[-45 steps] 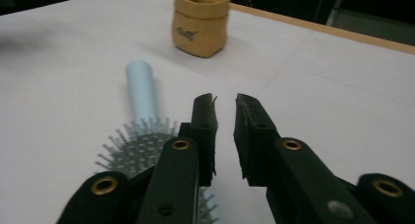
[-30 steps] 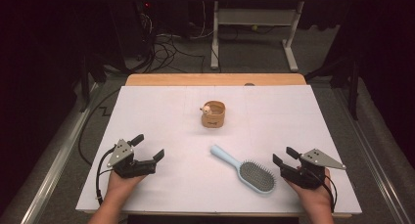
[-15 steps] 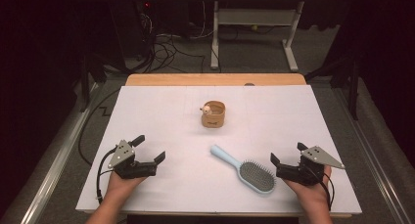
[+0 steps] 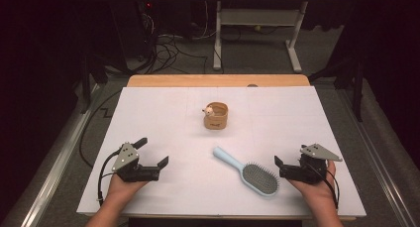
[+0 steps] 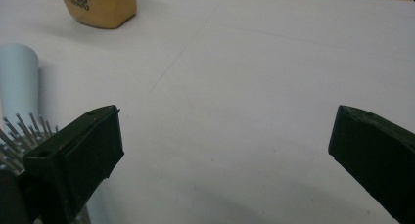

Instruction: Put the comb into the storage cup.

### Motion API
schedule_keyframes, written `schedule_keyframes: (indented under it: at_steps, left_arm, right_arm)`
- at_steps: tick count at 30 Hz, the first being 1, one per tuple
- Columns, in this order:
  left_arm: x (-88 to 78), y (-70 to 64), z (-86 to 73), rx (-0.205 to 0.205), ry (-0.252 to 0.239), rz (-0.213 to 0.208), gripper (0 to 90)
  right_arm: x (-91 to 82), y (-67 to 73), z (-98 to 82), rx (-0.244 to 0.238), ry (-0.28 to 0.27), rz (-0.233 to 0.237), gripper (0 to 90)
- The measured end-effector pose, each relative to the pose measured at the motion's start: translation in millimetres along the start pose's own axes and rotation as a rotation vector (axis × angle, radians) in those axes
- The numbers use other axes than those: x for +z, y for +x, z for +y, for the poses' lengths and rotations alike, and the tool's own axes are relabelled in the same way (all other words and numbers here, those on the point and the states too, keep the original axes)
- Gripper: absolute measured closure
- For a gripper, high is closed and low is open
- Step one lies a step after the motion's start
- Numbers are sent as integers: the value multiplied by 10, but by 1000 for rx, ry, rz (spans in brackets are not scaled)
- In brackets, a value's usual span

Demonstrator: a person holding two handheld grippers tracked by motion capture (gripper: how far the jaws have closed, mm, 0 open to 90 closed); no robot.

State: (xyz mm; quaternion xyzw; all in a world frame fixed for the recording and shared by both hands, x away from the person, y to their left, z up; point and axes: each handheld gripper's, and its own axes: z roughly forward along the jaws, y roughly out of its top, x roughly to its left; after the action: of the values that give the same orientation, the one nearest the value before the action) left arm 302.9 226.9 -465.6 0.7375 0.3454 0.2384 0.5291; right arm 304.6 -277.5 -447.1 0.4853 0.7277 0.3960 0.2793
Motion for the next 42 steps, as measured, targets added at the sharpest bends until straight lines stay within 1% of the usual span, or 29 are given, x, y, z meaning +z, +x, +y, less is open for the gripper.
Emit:
schedule_keyframes:
  at_steps: [3,6,9,17,18,20,21,22,27,28,31,33,34,35,36,37,39,40,41,42]
  left_arm:
    - [16,9,-10,-12,7,-4,0]
    - [21,18,-15,-22,10,-5,0]
    - [18,37,-23,-43,3,-5,0]
    - [13,51,-27,-51,-11,-3,0]
    - [14,52,-27,-52,-11,-5,0]
    - [11,51,-27,-47,-11,-13,0]
    - [11,51,-27,-47,-11,-13,0]
    - [4,47,-26,-49,-16,-15,0]
    - [-1,56,-31,-56,-18,-13,0]
    - [-1,57,-31,-56,-19,-12,0]
    - [-2,58,-29,-55,-24,-13,0]
    - [11,64,-35,-66,-22,-12,0]
    - [11,64,-35,-66,-22,-12,0]
    - [9,62,-34,-57,-21,-11,0]
    - [9,62,-34,-57,-21,-11,0]
    - [4,61,-33,-56,-23,-10,0]
    - [-3,63,-31,-60,-28,-8,0]
    - [-6,68,-32,-60,-28,-6,0]
    - [-6,68,-32,-60,-28,-6,0]
    - [-4,72,-35,-63,-26,-6,0]
  right_arm:
    - [11,-46,0,-13,43,-5,3]
    - [31,-92,-14,-11,83,-3,3]
    - [65,-123,-40,-22,126,3,3]
    - [101,-137,-104,-60,213,28,3]
    - [101,-137,-104,-60,213,28,3]
    - [107,-139,-126,-73,239,36,3]
    - [107,-139,-126,-73,239,36,3]
    - [107,-139,-136,-85,251,42,3]
    - [75,-133,-133,-99,258,53,3]
    - [46,-138,-119,-100,254,67,3]
    - [16,-134,-105,-102,248,77,3]
    - [-17,-115,-81,-105,242,93,3]
    - [-17,-115,-81,-105,242,93,3]
    - [-43,-96,-53,-110,235,103,3]
    - [-43,-96,-53,-110,235,103,3]
    - [-61,-81,-23,-119,230,113,3]
    - [-75,-67,-3,-120,225,116,3]
    - [-105,-41,52,-137,216,116,3]
    - [-105,-41,52,-137,216,116,3]
    - [-139,-18,117,-146,192,124,3]
